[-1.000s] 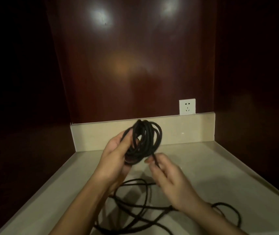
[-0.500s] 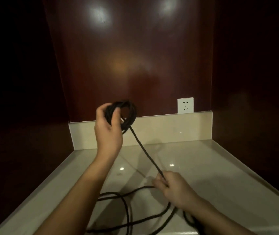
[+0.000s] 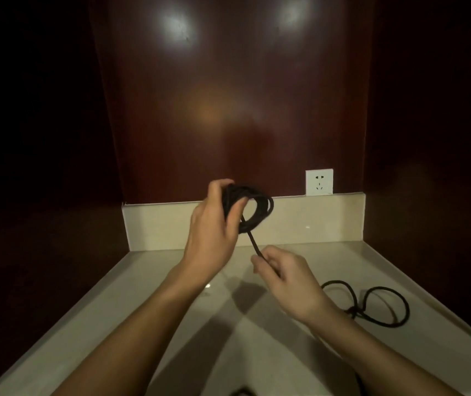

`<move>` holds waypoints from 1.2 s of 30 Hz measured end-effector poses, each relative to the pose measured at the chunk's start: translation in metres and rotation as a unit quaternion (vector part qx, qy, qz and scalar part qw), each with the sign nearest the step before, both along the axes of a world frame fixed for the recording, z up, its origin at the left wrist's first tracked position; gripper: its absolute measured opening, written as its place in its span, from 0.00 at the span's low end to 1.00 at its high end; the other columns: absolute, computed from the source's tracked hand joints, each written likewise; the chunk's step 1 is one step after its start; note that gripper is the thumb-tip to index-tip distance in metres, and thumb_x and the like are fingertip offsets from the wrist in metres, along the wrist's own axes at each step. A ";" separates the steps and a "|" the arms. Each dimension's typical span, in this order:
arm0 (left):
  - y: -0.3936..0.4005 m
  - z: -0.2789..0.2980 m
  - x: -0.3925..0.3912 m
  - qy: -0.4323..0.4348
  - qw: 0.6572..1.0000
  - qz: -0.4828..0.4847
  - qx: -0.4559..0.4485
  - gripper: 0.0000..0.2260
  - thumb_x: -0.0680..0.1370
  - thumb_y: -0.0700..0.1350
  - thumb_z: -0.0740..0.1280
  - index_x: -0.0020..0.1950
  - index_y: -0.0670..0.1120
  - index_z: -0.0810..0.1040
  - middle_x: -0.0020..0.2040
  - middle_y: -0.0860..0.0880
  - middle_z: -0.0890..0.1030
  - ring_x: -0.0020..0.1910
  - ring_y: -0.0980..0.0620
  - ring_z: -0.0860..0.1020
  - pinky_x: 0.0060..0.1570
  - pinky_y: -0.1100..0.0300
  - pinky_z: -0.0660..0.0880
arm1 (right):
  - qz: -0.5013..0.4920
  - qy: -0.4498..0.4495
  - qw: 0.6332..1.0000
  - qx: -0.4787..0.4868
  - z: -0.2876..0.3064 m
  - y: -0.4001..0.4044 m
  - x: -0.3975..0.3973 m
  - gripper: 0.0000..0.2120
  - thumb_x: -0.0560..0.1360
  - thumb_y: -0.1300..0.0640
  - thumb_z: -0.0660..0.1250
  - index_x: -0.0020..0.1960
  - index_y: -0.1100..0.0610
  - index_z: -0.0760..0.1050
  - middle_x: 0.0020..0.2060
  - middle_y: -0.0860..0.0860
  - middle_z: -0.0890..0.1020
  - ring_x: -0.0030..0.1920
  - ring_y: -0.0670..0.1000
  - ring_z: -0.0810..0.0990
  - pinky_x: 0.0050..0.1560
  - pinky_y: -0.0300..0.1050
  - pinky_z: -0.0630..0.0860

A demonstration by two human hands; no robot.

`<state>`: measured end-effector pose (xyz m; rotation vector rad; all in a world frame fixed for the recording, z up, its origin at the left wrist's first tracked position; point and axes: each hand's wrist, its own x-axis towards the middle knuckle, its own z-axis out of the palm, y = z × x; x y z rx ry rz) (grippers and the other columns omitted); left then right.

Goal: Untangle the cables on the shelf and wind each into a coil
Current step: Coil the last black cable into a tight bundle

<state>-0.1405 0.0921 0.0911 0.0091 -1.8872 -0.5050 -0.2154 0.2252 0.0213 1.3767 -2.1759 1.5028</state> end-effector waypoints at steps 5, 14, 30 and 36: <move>0.000 -0.006 -0.001 0.027 0.989 -0.002 0.143 0.12 0.83 0.46 0.64 0.64 0.43 0.72 0.45 0.52 0.78 0.43 0.50 0.79 0.38 0.71 0.72 | 0.065 -0.114 0.991 0.005 -0.024 0.008 0.017 0.14 0.84 0.51 0.58 0.44 0.56 0.76 0.24 0.47 0.72 0.26 0.45 0.70 0.32 0.42 0.67; -0.001 -0.009 0.016 -0.180 0.963 0.182 -0.079 0.13 0.84 0.53 0.60 0.66 0.49 0.67 0.57 0.48 0.82 0.51 0.42 0.81 0.42 0.53 0.69 | -0.141 0.350 0.909 0.175 0.024 0.036 0.018 0.10 0.82 0.50 0.55 0.53 0.52 0.74 0.43 0.51 0.81 0.40 0.58 0.80 0.39 0.52 0.77; 0.007 -0.002 0.053 -0.462 0.822 -0.321 0.082 0.05 0.82 0.41 0.66 0.56 0.43 0.76 0.45 0.39 0.79 0.43 0.52 0.78 0.44 0.62 0.74 | 0.094 0.447 0.889 -0.022 0.056 0.040 -0.030 0.28 0.78 0.37 0.61 0.40 0.62 0.77 0.34 0.53 0.75 0.26 0.54 0.73 0.25 0.51 0.72; 0.011 -0.008 0.054 -0.418 0.790 -0.412 0.176 0.18 0.77 0.48 0.69 0.61 0.38 0.75 0.52 0.41 0.79 0.52 0.44 0.78 0.56 0.51 0.74 | 0.108 0.335 0.932 -0.090 0.049 0.035 -0.020 0.25 0.80 0.40 0.59 0.49 0.63 0.78 0.34 0.45 0.73 0.30 0.45 0.71 0.31 0.37 0.68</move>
